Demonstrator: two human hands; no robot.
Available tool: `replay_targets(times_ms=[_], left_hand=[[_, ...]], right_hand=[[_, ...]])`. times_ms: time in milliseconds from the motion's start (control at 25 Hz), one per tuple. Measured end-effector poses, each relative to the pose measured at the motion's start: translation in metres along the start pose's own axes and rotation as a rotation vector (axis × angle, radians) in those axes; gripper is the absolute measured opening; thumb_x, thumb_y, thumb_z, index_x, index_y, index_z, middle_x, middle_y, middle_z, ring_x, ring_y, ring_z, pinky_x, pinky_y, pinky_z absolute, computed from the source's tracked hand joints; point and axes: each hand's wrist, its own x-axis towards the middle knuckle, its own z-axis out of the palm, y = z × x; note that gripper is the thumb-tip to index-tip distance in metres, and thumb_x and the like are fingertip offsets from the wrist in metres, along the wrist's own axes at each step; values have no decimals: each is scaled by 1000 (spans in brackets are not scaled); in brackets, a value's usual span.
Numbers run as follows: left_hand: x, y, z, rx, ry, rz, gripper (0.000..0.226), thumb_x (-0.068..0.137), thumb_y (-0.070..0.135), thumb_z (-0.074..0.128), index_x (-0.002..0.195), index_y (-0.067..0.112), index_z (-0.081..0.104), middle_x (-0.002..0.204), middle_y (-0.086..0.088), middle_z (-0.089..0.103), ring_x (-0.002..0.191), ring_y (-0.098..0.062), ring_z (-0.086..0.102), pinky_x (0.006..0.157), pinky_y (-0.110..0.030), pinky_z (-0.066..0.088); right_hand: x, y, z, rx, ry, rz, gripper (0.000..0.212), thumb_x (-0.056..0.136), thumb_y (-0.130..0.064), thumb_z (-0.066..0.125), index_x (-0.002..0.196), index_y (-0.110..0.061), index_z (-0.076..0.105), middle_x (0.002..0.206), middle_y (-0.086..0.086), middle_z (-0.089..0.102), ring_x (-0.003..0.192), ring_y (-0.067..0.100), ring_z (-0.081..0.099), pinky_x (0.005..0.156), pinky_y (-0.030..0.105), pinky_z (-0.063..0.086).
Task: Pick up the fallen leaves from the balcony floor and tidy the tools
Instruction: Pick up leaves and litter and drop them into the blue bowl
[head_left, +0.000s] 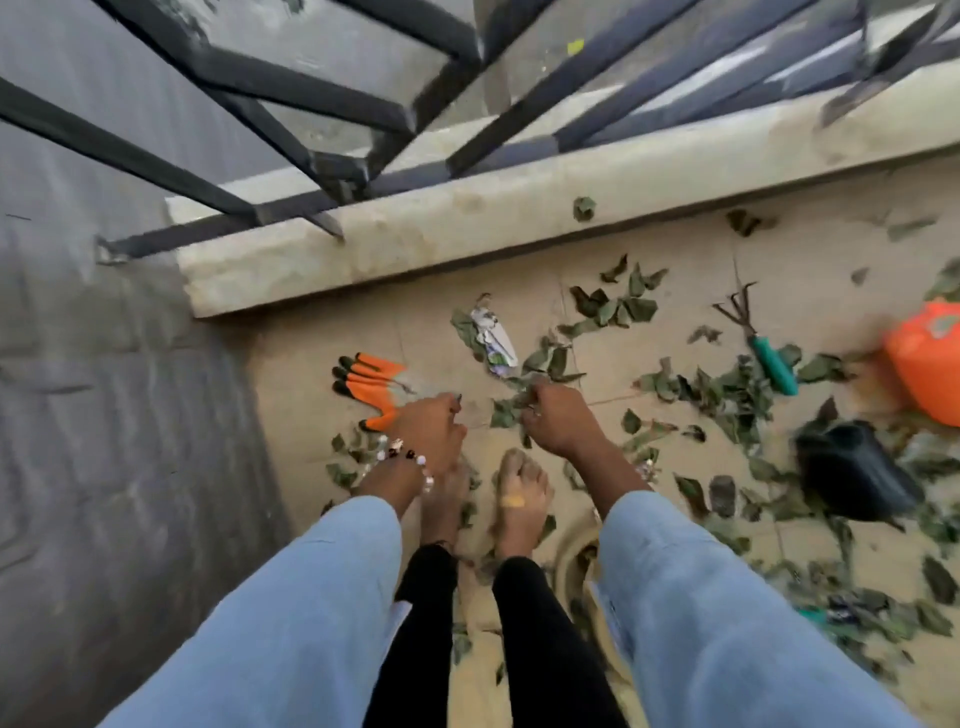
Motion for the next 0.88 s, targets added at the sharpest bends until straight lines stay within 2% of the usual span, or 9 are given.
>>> replay_targets(times_ms=[160, 240, 320, 440, 560, 640, 720, 800, 880], left_hand=[[86, -23, 53, -66, -63, -76, 39, 95, 26, 55, 132, 13, 53, 119, -9, 67, 115, -27, 57, 89, -29, 42], [111, -37, 75, -165, -68, -130, 38, 95, 25, 56, 131, 12, 54, 117, -9, 67, 113, -28, 58, 91, -31, 43], [125, -45, 87, -304, -36, -194, 33, 94, 24, 57, 125, 12, 57, 111, -9, 69, 109, -28, 60, 93, -34, 47], [141, -51, 96, -484, 40, -290, 31, 91, 37, 61, 115, 17, 62, 108, -6, 69, 103, -28, 63, 93, -38, 50], [138, -31, 85, -786, 30, -386, 49, 83, 55, 63, 120, 22, 58, 102, -3, 67, 95, -24, 64, 93, -43, 52], [133, -11, 77, -975, -9, -397, 51, 86, 52, 64, 125, 20, 56, 102, -5, 66, 92, -25, 63, 83, -44, 54], [124, 14, 72, -1023, -8, -353, 29, 93, 38, 60, 113, 17, 61, 103, -11, 67, 90, -31, 64, 77, -47, 55], [116, 32, 73, -921, -20, -293, 10, 97, 29, 56, 95, 21, 62, 104, -14, 67, 93, -34, 65, 83, -55, 53], [109, 46, 82, -777, -72, -209, 6, 97, 26, 56, 94, 24, 61, 99, -11, 67, 92, -32, 66, 88, -58, 52]], right_hand=[[94, 16, 55, -96, -71, -5, 44, 90, -21, 56, 132, -15, 49, 142, 21, 34, 129, 36, 37, 101, 38, 39], [126, 19, 76, -160, -92, 22, 49, 90, -19, 55, 137, -26, 45, 155, 15, 6, 139, 37, 16, 109, 45, 33], [144, 21, 86, -201, -93, 50, 50, 91, -20, 52, 139, -27, 41, 159, 8, -4, 142, 37, 5, 111, 53, 24], [149, 21, 96, -136, 50, 61, 47, 93, -19, 49, 138, -12, 42, 154, 6, 20, 136, 33, 23, 106, 52, 28], [117, 18, 96, 131, 381, 31, 30, 89, -13, 50, 116, -4, 61, 125, 11, 54, 114, 31, 49, 88, 39, 42], [80, 18, 95, 293, 374, -142, 21, 84, -10, 56, 99, -6, 69, 107, 11, 64, 100, 31, 58, 80, 34, 44], [40, 26, 93, 525, 249, -268, 15, 80, -6, 63, 90, -10, 73, 113, 6, 68, 102, 23, 61, 83, 27, 45], [6, 48, 88, 987, 163, -135, 12, 81, -7, 68, 86, -16, 75, 116, -2, 68, 107, 11, 62, 91, 22, 46], [-12, 87, 96, 1357, 343, 151, 11, 85, -10, 68, 83, -20, 73, 102, -3, 72, 99, 14, 66, 91, 29, 51]])
